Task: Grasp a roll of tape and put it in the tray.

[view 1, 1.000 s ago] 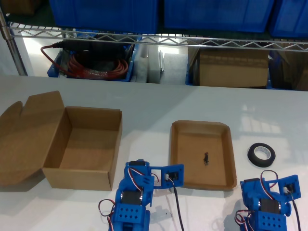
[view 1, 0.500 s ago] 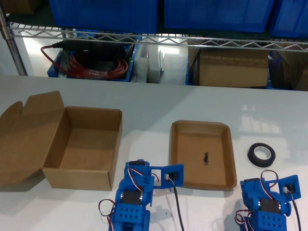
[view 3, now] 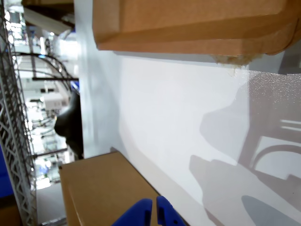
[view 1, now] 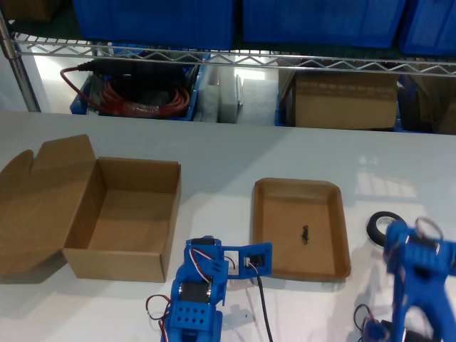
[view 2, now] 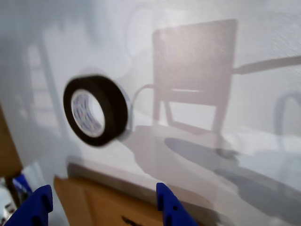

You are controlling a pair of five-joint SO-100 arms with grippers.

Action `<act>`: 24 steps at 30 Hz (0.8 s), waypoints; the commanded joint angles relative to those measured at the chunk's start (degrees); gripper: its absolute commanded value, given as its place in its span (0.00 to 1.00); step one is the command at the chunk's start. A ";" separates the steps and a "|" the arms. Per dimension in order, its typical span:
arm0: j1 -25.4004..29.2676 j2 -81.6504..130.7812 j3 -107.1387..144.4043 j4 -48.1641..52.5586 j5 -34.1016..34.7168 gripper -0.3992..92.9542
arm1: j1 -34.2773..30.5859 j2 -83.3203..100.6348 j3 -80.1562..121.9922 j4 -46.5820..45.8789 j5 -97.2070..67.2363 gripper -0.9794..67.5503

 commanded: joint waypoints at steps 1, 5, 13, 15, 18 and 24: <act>-0.44 0.62 1.85 -0.70 0.18 0.01 | 0.62 -18.02 -16.88 1.41 2.20 0.46; -0.44 0.62 1.85 -0.70 0.18 0.01 | 1.14 -29.44 -26.46 4.04 3.78 0.45; -0.44 0.62 1.85 -0.70 0.18 0.01 | 0.79 -39.73 -33.57 4.83 4.92 0.44; -0.44 0.62 1.85 -0.70 0.18 0.01 | 0.79 -41.13 -34.63 4.83 4.83 0.43; -0.44 0.62 1.85 -0.70 0.18 0.01 | 0.53 -42.19 -34.98 4.83 4.66 0.40; -0.44 0.62 1.85 -0.70 0.18 0.01 | 0.53 -44.56 -36.91 4.75 4.31 0.05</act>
